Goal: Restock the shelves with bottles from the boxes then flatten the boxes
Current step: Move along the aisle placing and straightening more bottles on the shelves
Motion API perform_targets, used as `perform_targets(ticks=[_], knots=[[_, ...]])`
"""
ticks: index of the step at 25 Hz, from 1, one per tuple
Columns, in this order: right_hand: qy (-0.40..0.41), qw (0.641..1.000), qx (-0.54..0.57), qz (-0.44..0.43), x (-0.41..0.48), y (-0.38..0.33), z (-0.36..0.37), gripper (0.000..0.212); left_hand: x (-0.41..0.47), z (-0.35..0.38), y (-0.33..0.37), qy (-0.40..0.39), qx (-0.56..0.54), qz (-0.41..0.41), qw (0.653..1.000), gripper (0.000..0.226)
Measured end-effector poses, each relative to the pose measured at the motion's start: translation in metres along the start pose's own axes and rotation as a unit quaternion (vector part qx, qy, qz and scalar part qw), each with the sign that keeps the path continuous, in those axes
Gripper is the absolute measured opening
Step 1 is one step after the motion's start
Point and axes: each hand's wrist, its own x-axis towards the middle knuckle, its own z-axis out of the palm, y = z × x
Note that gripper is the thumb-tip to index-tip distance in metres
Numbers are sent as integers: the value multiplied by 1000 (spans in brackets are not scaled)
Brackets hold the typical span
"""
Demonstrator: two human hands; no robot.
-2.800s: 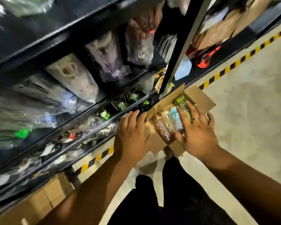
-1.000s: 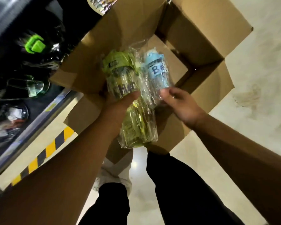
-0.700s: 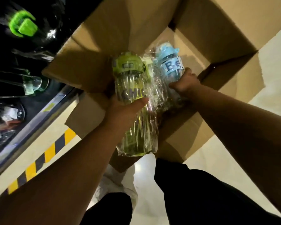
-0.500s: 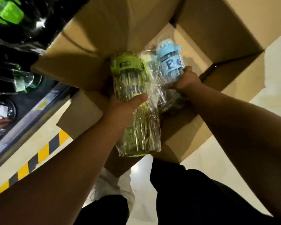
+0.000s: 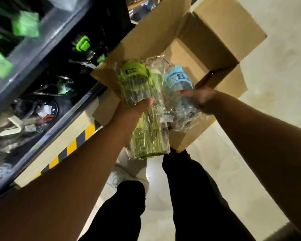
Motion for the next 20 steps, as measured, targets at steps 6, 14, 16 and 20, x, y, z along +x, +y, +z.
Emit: perform_targets(ticks=[6,14,16,20], knots=[[33,996,81,-25,-13,20,17,37,3,-12,-21,2,-5,-31,1000,85],[125,984,85,-92,-98,29,25,76,-39,-21,-11,-2,-38,30,999,99],[115,977,101,-147,-147,23,40,54,-78,-33,6,-5,-34,54,998,86],[90,959,118,-239,-291,-6,78,60,-207,-84,61,-25,-74,110,991,56]])
